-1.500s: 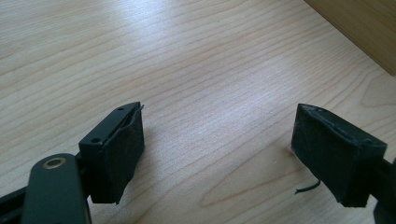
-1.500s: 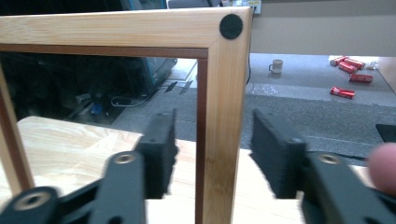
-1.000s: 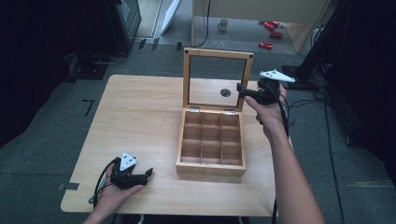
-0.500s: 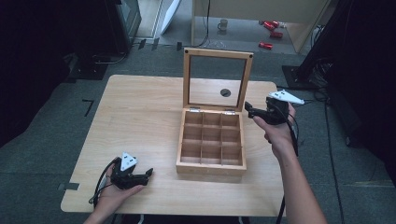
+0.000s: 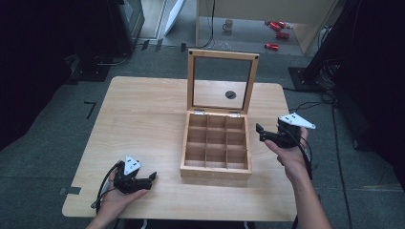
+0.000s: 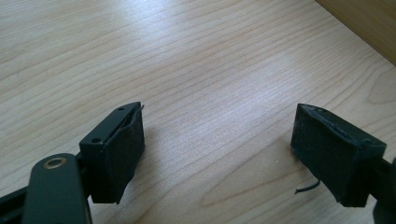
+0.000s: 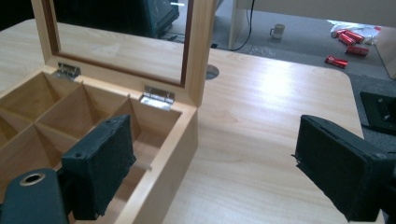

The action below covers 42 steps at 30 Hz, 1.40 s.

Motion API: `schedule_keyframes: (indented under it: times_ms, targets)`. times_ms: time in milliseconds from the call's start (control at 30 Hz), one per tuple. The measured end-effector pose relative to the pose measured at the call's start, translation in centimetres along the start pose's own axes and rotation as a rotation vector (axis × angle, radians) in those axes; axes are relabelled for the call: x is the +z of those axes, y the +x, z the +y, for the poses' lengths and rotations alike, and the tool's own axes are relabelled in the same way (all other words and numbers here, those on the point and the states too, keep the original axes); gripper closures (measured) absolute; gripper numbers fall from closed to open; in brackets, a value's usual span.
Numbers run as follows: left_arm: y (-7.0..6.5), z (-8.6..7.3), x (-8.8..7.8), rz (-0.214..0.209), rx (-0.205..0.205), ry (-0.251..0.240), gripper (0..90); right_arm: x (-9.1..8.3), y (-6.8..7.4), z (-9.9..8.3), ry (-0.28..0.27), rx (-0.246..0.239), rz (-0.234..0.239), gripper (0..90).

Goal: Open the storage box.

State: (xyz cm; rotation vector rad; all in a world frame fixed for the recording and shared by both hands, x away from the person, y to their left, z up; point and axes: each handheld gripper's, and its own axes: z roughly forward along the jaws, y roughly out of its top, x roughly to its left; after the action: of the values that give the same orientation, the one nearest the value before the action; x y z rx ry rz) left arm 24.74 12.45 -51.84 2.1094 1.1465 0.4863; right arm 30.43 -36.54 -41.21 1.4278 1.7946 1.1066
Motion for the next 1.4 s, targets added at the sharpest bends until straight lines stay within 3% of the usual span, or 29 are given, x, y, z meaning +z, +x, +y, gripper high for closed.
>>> schedule_keyframes:
  times_ms: [567,1000,1400]
  targets:
    - [0.0,0.0,0.0,0.001,-0.002,-0.002,17.9,-1.8,-1.0,-5.3,0.071,0.012,-0.025,12.4]
    - [0.0,0.0,0.0,-0.003,0.001,0.0,17.8,-2.8,-2.4,-10.4,0.158,0.056,-0.063,13.1]
    - [0.0,0.0,0.0,-0.009,0.005,0.003,15.7,-3.2,-3.2,-13.2,0.231,0.055,-0.103,13.2]
